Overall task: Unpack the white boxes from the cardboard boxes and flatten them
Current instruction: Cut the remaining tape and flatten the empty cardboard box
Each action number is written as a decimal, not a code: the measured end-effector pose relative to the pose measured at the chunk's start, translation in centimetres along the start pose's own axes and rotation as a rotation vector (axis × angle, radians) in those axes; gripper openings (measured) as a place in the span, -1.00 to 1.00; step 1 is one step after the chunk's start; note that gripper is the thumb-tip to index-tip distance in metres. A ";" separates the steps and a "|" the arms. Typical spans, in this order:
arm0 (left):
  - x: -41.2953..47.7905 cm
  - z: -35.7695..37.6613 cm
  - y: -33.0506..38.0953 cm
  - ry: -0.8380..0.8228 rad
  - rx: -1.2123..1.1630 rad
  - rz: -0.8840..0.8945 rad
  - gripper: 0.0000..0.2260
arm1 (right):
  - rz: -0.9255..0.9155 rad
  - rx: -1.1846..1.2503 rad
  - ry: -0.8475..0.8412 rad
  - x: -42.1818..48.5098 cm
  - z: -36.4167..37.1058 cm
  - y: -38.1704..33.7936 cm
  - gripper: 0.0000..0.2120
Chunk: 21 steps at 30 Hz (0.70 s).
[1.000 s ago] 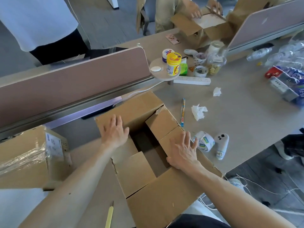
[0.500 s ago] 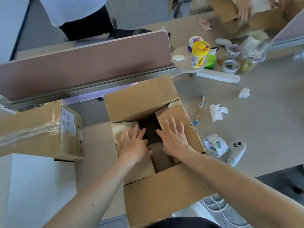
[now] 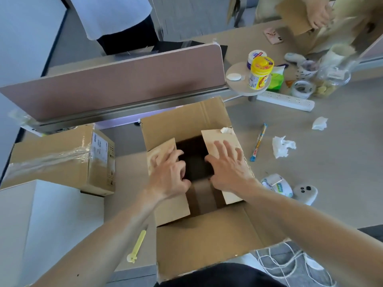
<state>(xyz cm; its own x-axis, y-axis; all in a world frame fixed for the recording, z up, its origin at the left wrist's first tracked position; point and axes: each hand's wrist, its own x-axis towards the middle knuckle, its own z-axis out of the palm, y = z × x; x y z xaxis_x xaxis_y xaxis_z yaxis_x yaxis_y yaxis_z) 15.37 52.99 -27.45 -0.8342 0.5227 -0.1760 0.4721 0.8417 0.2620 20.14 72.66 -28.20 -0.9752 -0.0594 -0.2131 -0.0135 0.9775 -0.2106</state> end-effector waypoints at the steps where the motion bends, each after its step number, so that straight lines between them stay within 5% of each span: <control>1: -0.5 -0.7 -0.7 0.049 -0.043 0.012 -0.88 | 0.011 0.051 0.030 -0.4 -1.1 0.6 -0.47; 11: -5.3 -4.9 -9.3 0.195 -0.011 -0.088 -0.78 | 0.214 0.291 0.205 -3.7 -5.8 8.7 -0.56; 16: -6.8 -5.0 -12.2 0.030 0.101 -0.261 -0.75 | 0.357 0.358 0.212 -4.8 -5.4 12.6 -0.45; 21: -6.3 -3.1 -14.4 -0.254 0.016 -0.377 -0.49 | 0.551 0.416 0.265 -7.1 -3.1 13.5 -0.14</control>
<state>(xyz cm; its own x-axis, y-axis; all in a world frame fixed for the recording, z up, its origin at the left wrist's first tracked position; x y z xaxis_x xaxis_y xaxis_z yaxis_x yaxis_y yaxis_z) 12.92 37.12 -27.14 -0.8532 0.1943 -0.4840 0.1550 0.9806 0.1203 26.25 86.90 -26.58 -0.8377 0.5202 -0.1663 0.5271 0.6907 -0.4951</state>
